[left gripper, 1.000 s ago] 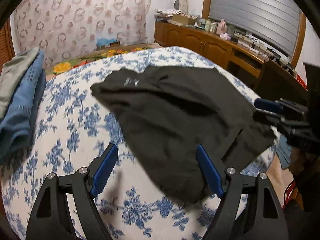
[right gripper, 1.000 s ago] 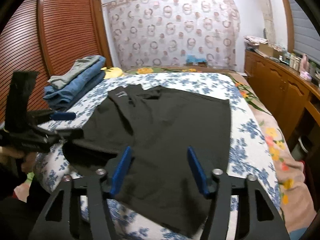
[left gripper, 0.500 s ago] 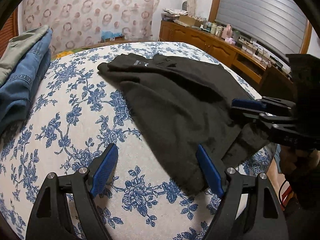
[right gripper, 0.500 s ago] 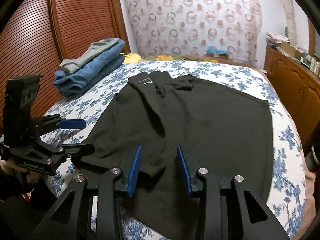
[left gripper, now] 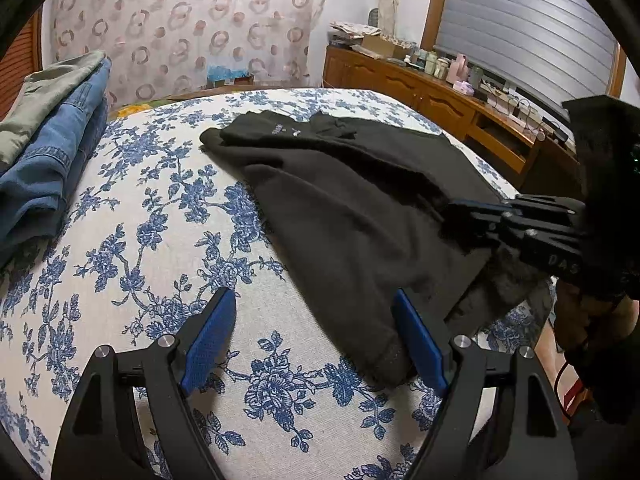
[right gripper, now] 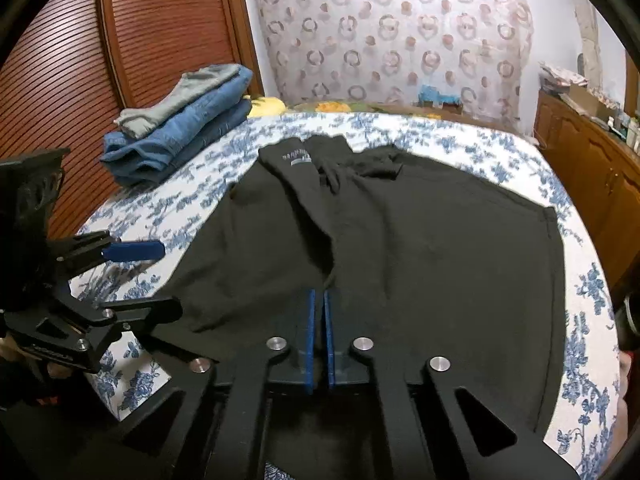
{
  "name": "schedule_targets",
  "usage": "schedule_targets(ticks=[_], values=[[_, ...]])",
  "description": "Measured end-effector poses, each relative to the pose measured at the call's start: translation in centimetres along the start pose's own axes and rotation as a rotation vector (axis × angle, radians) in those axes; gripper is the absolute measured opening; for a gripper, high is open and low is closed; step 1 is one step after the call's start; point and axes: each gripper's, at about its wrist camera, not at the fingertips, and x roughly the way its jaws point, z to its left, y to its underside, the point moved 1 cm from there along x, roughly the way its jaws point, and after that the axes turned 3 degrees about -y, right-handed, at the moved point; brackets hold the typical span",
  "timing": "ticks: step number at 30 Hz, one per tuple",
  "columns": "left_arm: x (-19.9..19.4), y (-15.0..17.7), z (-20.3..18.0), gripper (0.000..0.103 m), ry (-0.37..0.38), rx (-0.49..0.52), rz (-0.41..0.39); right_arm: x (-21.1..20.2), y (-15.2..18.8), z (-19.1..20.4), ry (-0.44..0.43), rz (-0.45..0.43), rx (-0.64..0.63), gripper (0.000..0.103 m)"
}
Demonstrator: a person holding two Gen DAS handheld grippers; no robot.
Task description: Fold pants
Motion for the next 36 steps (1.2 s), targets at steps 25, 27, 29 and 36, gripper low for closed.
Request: schedule_targets(ticks=[25,27,29,36], values=[[-2.4,-1.3,-2.5,0.082,-0.004,0.056,-0.061,-8.9,1.9,0.8,0.093,-0.204,-0.013,0.001],[-2.3,-1.3,-2.6,0.082,-0.004,0.055,-0.059,-9.4,1.7,0.9,0.102,-0.214,-0.016,0.001],[-2.2,-1.2,-2.7,0.082,-0.004,0.055,-0.056,-9.9,1.9,1.1,0.112,-0.223,-0.019,0.001],[-2.1,-1.3,-3.3,0.082,0.000,0.066,-0.052,-11.4,3.1,1.0,0.134,-0.227,-0.005,0.001]])
